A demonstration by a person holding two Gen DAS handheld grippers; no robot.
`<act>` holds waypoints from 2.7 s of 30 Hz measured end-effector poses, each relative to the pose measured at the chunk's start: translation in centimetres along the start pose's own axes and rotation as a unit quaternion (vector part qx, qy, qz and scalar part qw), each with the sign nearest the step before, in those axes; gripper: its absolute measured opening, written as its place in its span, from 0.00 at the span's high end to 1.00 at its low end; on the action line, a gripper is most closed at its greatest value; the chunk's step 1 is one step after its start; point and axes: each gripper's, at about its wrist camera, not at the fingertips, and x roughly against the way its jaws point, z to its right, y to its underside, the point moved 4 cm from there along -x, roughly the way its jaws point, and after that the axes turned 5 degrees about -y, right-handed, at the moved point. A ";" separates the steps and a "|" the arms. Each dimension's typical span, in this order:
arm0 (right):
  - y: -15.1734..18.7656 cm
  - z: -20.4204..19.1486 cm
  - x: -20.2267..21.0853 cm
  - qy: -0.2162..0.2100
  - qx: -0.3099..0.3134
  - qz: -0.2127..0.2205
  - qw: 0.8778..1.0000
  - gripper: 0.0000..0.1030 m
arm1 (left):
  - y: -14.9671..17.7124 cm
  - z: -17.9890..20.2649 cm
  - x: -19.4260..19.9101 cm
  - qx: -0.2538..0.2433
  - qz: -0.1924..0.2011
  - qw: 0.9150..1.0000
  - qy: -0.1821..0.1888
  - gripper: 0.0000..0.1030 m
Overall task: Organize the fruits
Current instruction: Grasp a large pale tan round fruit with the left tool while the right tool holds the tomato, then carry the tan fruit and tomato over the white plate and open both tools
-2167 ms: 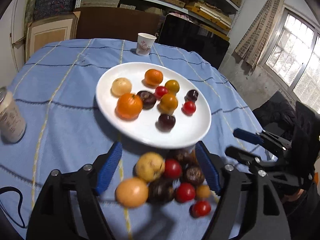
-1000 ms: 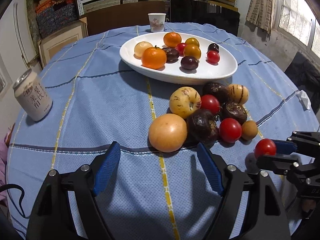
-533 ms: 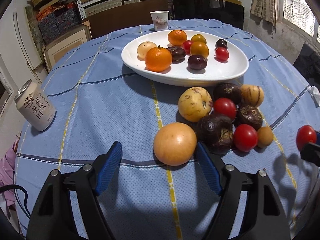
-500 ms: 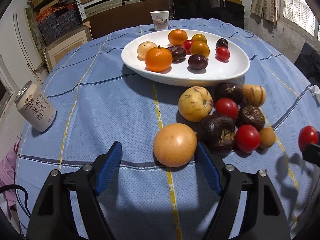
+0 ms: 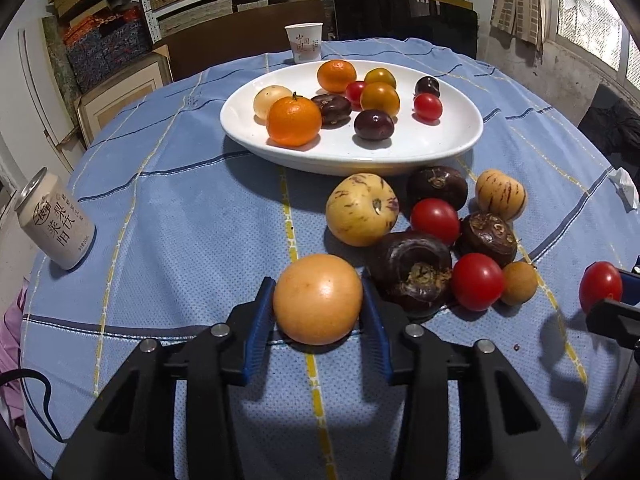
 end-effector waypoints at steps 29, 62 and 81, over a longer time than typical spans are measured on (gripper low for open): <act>-0.1 0.5 0.4 0.009 -0.011 0.012 1.000 0.70 | 1.4 -1.1 2.3 0.033 0.009 0.999 0.006 0.59; -14.7 5.9 -8.0 0.091 0.097 -0.048 0.990 0.70 | -10.7 1.2 -1.3 0.042 0.003 0.999 0.034 0.59; -8.7 4.2 -2.9 0.072 0.073 -0.043 0.994 0.46 | -4.9 -3.8 4.4 0.129 0.055 0.987 0.075 0.19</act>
